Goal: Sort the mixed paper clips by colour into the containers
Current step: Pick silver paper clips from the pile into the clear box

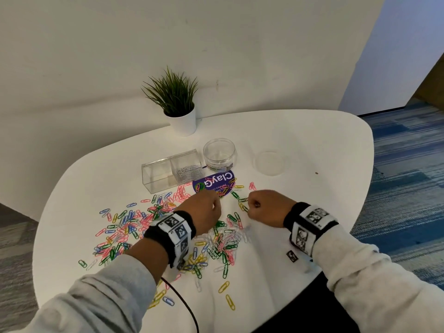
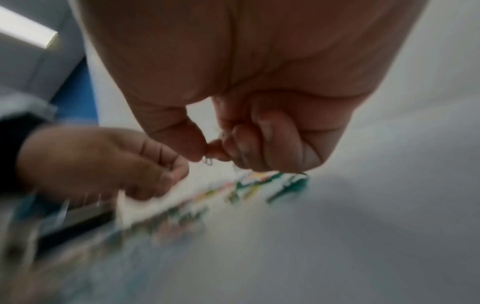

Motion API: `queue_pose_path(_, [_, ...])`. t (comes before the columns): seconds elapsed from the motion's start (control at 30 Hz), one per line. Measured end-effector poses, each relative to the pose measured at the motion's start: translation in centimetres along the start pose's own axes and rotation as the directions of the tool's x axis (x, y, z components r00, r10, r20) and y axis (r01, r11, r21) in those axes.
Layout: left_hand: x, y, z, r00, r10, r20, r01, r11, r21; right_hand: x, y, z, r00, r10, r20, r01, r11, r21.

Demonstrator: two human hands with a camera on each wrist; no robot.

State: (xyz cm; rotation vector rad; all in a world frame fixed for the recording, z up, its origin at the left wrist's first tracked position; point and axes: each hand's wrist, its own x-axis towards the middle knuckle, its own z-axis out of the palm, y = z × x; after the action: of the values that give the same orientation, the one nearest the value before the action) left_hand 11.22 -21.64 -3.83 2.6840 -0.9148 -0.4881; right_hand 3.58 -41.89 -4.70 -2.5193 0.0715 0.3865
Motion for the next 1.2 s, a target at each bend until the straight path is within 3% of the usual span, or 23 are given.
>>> queue_pose_path(0.07, [0.0,-0.4,-0.2,0.996,-0.093,-0.019,0.082,0.945,-0.317,-0.2,0.5,-0.8,0.997,0.073,-0.022,-0.058,0.911,0.409])
queue_pose_path(0.13, [-0.1,-0.2,-0.4,0.979,-0.196,0.056,0.186,0.748,-0.637,-0.4,0.7,-1.2,0.993,0.12,0.005,-0.082,0.643,0.762])
queue_pose_path(0.17, [-0.1,0.0,-0.5,0.968,-0.223,0.115,0.235,0.65,-0.723,-0.4,0.7,-1.3,0.992,0.126,0.024,-0.087,0.528,0.845])
queue_pose_path(0.23, [0.0,0.5,-0.4,0.957,-0.23,0.176,0.282,0.599,-0.75,-0.3,0.6,-1.0,0.989,0.137,0.05,-0.108,0.459,0.882])
queue_pose_path(0.27, [0.1,0.8,-0.3,0.961,-0.217,0.172,0.274,0.649,-0.71,-0.2,0.6,-0.8,0.989,0.137,0.057,-0.117,0.483,0.868])
queue_pose_path(0.3, [0.1,0.9,-0.1,0.973,-0.181,0.144,0.231,0.755,-0.613,-0.2,0.5,-0.6,0.989,0.131,0.064,-0.124,0.531,0.838])
queue_pose_path(0.37, [-0.1,1.2,0.2,0.996,-0.02,0.091,0.043,0.966,-0.256,-0.5,0.1,-0.4,0.994,0.088,0.063,-0.107,0.716,0.69])
queue_pose_path(0.43, [-0.6,1.4,0.7,0.989,0.113,0.095,-0.122,0.988,0.099,-0.8,-0.3,-0.3,0.999,0.011,0.048,-0.027,0.935,0.354])
queue_pose_path(0.5, [-0.8,1.5,1.1,0.982,0.17,0.086,-0.185,0.954,0.234,-0.8,-0.8,0.2,0.995,-0.07,0.064,0.068,0.997,0.035])
queue_pose_path(0.63, [-0.8,0.8,1.3,0.981,0.186,0.055,-0.193,0.962,0.193,-0.8,-0.8,1.4,0.992,-0.076,0.104,0.09,0.985,-0.146])
queue_pose_path(0.77, [-0.7,-0.1,0.5,0.995,0.098,0.006,-0.097,0.995,-0.027,-0.6,-0.6,1.2,0.993,-0.05,0.103,0.065,0.987,-0.144])
queue_pose_path(0.83, [-0.7,-0.6,0.1,1.0,-0.005,-0.011,0.003,0.979,-0.206,-0.5,-0.4,0.7,0.995,-0.034,0.091,0.038,0.999,-0.038])
queue_pose_path(0.9, [-0.7,-1.1,-0.3,0.996,-0.091,0.022,0.093,0.926,-0.366,-0.6,-0.3,0.1,0.996,0.027,0.086,-0.046,0.974,0.224])
queue_pose_path(0.97, [-0.8,-1.8,-0.6,0.982,-0.165,0.087,0.185,0.816,-0.547,-0.8,-0.3,-0.4,0.991,0.08,0.109,-0.127,0.832,0.541])
queue_pose_path(1.0, [-0.9,-2.1,-0.6,0.971,-0.201,0.132,0.237,0.71,-0.663,-0.8,-0.3,-0.7,0.99,0.088,0.109,-0.138,0.742,0.655])
queue_pose_path(1.1, [-1.0,-2.6,-0.6,0.933,-0.251,0.257,0.336,0.356,-0.872,-0.9,-0.2,-1.0,0.988,0.089,0.124,-0.152,0.546,0.824])
queue_pose_path(1.2, [-1.6,-2.3,-1.2,0.933,-0.213,0.29,0.337,0.234,-0.912,-0.7,-0.1,-0.8,0.981,0.12,0.155,-0.195,0.492,0.849])
